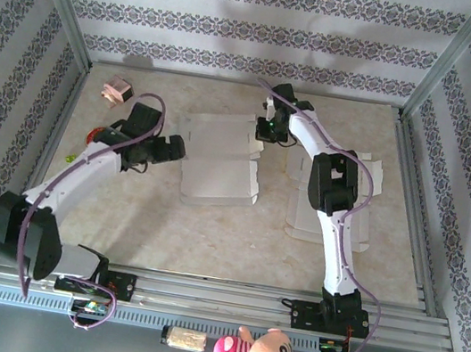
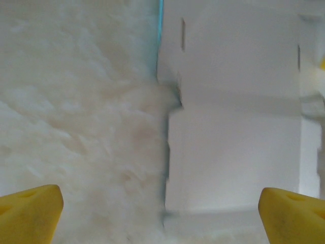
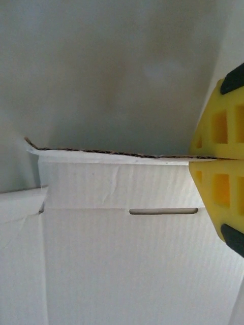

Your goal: Fold the paper box

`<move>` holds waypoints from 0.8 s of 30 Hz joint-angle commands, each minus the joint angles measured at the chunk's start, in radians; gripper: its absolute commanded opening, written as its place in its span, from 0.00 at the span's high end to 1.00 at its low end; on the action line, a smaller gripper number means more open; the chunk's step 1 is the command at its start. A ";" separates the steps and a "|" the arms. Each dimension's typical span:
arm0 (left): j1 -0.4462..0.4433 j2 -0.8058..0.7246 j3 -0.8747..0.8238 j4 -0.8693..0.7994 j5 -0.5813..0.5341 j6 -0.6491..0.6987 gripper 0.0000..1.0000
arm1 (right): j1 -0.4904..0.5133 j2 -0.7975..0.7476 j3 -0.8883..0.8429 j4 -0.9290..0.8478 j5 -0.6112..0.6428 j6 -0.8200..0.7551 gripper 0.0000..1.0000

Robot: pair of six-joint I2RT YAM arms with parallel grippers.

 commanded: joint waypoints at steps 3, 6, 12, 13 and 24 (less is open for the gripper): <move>0.097 0.095 0.037 0.015 0.089 0.083 0.07 | 0.051 -0.219 -0.252 0.128 -0.075 -0.013 1.00; 0.117 0.155 0.025 0.058 0.129 0.071 0.12 | 0.071 -0.285 -0.379 0.201 -0.080 0.017 1.00; 0.145 0.260 0.013 0.083 0.105 0.070 0.32 | 0.092 -0.368 -0.526 0.279 -0.089 0.033 1.00; 0.148 0.271 0.007 0.095 0.104 0.067 0.34 | 0.096 -0.378 -0.540 0.289 -0.089 0.034 1.00; 0.160 0.415 -0.002 0.184 0.196 0.074 0.77 | 0.126 -0.427 -0.619 0.334 -0.075 0.042 1.00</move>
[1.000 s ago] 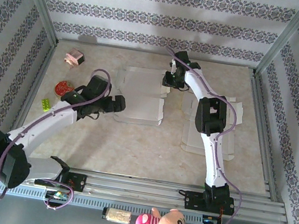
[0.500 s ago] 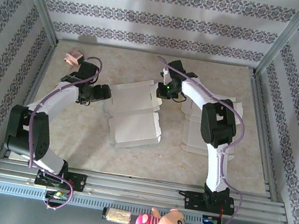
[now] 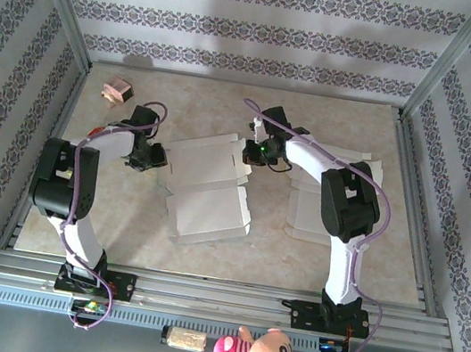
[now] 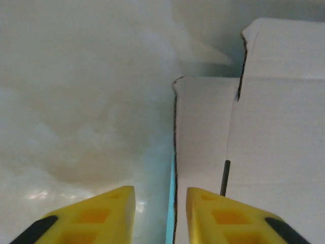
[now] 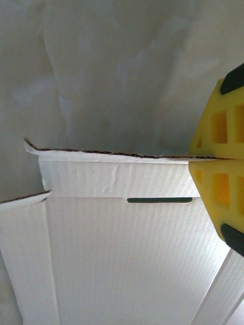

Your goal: Fold the paper box

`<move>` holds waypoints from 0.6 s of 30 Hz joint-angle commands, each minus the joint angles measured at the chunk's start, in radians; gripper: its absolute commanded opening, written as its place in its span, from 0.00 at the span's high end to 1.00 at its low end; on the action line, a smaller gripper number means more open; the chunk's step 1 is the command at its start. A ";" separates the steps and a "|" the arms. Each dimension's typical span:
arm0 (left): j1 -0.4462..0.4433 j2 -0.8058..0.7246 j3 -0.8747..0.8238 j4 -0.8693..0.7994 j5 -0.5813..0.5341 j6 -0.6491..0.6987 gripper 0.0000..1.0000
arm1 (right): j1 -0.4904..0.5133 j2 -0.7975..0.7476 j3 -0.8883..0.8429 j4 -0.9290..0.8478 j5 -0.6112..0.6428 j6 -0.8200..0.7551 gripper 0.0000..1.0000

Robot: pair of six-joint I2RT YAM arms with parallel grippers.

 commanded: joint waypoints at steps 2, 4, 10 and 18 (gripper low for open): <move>0.012 0.028 -0.006 0.056 0.045 0.015 0.89 | 0.011 -0.046 -0.018 0.029 -0.003 0.011 1.00; 0.014 0.028 0.000 0.055 0.044 0.022 1.00 | 0.010 -0.060 -0.020 0.024 0.001 0.006 1.00; 0.012 -0.094 -0.018 0.152 0.075 0.149 1.00 | 0.008 -0.217 0.013 -0.022 0.074 -0.112 0.72; -0.007 -0.347 -0.244 0.628 0.208 0.465 1.00 | 0.008 -0.419 -0.056 0.154 -0.048 -0.657 0.46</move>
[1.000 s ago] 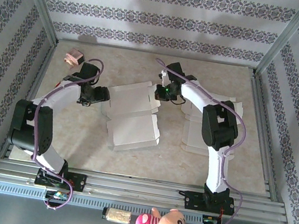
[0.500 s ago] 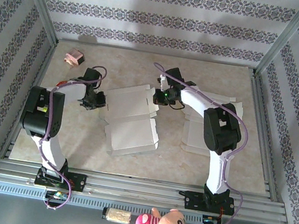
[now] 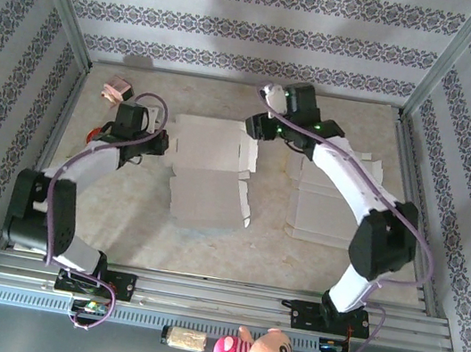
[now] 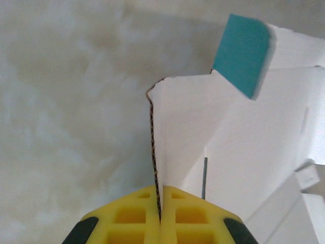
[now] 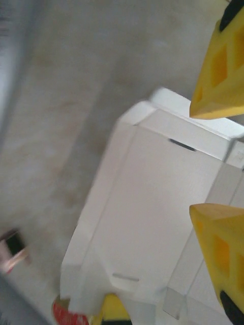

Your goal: Fold the paper box

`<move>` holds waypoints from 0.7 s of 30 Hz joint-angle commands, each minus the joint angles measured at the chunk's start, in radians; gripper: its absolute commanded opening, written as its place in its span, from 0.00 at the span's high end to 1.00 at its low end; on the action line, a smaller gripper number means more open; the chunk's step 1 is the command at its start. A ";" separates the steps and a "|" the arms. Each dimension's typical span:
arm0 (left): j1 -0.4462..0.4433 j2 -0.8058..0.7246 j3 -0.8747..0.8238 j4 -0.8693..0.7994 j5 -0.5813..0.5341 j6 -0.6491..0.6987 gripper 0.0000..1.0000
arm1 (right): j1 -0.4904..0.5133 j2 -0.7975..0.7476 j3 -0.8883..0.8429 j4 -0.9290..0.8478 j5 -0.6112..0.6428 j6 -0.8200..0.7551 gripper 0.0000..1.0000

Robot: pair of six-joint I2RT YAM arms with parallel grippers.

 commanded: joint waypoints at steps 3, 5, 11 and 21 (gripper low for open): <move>-0.016 -0.076 -0.114 0.347 0.110 0.236 1.00 | 0.016 -0.051 -0.082 0.125 -0.097 -0.595 0.35; -0.026 -0.086 -0.146 0.412 0.145 0.267 1.00 | 0.006 -0.014 -0.030 0.043 -0.172 -0.754 0.34; -0.071 -0.105 -0.210 0.534 0.146 0.359 1.00 | 0.004 0.189 0.266 -0.300 -0.275 -0.951 0.35; -0.087 -0.103 -0.202 0.547 0.115 0.411 1.00 | 0.018 0.365 0.468 -0.487 -0.316 -0.921 0.66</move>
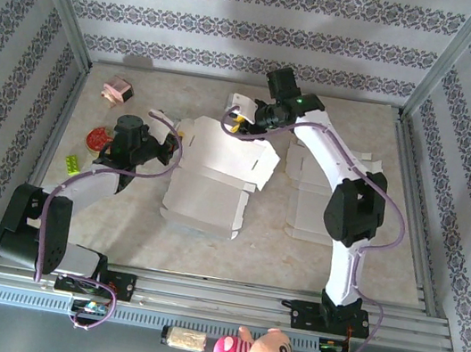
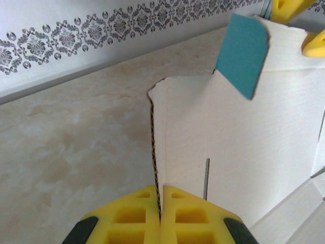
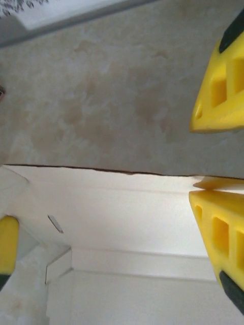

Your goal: Fold the paper box

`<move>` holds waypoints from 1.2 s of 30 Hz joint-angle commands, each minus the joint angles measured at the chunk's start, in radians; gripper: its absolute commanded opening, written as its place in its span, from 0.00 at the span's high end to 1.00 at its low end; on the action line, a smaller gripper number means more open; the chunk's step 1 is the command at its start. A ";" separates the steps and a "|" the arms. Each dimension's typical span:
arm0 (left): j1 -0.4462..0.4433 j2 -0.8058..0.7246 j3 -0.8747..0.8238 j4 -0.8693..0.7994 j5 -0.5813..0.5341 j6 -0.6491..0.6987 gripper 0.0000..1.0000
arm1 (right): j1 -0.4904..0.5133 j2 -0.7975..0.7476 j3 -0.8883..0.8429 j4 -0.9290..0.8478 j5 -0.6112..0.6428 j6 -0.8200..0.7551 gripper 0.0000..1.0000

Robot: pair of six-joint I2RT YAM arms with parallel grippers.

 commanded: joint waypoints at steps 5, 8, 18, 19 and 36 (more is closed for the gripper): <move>-0.018 -0.012 0.009 0.073 -0.002 0.037 1.00 | 0.007 0.025 0.049 -0.103 -0.055 0.016 0.77; -0.023 -0.004 0.019 0.077 -0.009 0.023 1.00 | 0.013 0.020 0.059 -0.093 -0.032 0.045 0.90; -0.038 -0.049 0.072 -0.028 -0.022 -0.398 0.54 | 0.094 -0.138 -0.070 0.146 0.352 0.142 1.00; -0.038 -0.066 0.062 -0.037 -0.030 -0.429 0.50 | 0.103 -0.151 -0.092 0.165 0.384 0.135 1.00; 0.129 -0.027 0.281 -0.606 -0.015 -0.792 0.52 | 0.198 -0.210 -0.414 0.487 0.757 -0.025 1.00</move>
